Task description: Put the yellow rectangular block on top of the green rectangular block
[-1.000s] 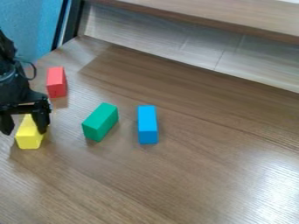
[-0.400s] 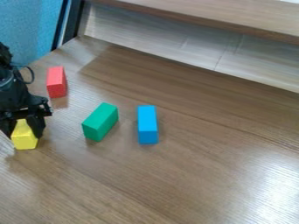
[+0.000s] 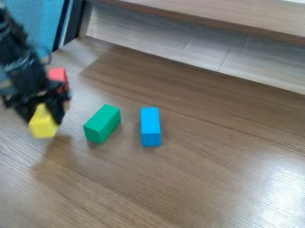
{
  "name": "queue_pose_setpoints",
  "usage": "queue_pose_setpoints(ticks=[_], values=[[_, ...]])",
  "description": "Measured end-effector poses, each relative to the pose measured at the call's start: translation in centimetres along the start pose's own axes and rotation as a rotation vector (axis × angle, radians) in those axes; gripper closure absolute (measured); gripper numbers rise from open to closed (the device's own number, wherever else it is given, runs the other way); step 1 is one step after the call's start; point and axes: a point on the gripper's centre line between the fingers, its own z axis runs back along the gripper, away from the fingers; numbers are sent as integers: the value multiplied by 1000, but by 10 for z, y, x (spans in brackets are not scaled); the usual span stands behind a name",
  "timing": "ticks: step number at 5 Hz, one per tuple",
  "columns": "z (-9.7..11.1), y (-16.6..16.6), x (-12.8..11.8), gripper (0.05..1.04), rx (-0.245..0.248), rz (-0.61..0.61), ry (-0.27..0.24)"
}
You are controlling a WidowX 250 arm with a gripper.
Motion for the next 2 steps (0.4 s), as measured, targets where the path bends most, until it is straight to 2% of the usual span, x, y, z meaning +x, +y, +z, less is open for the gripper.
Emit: queue_pose_setpoints(ticks=[2], values=[[14, -40, 17, 491, -66, -127, -33]])
